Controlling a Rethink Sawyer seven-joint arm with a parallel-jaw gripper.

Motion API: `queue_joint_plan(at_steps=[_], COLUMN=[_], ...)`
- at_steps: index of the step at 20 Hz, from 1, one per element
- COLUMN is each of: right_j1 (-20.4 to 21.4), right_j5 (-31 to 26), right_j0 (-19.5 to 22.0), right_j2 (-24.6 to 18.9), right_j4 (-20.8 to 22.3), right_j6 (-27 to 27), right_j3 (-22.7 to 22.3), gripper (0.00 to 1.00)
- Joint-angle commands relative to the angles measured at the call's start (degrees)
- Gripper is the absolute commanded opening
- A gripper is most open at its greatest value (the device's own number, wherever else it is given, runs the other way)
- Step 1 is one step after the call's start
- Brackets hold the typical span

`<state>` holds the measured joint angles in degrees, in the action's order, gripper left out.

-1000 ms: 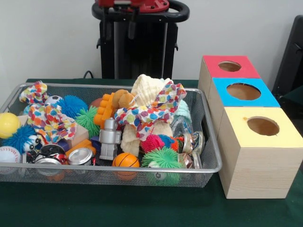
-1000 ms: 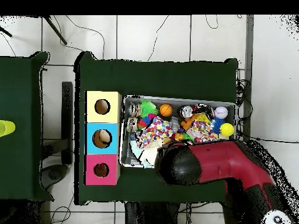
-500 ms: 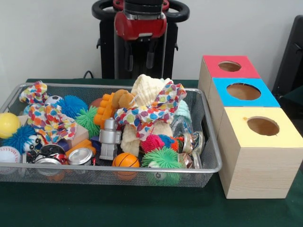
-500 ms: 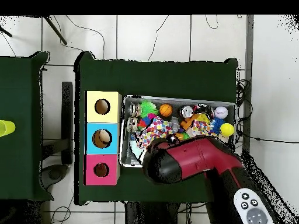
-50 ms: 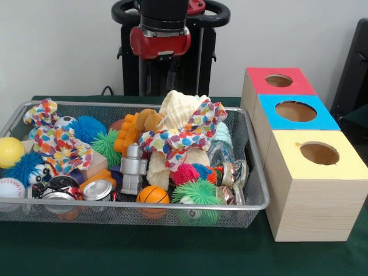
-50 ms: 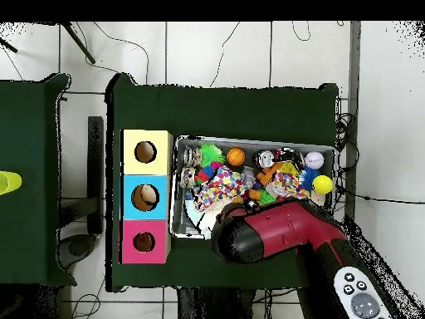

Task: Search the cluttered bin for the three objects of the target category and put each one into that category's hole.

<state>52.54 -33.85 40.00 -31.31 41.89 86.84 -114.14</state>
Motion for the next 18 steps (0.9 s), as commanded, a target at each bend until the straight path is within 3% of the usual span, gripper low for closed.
queue_joint_plan(at_steps=[1, 7, 18], right_j1=[-4.3, -7.0, -11.25], right_j5=[3.0, 5.12, 9.74], right_j0=[-1.13, -6.42, -10.76], right_j2=[4.71, 8.6, 14.73], right_j4=[6.81, 6.96, 5.96], right_j6=[3.38, 10.52, 11.63], right_j3=[1.83, 5.28, 9.93], gripper=[1.0, 1.0, 1.0])
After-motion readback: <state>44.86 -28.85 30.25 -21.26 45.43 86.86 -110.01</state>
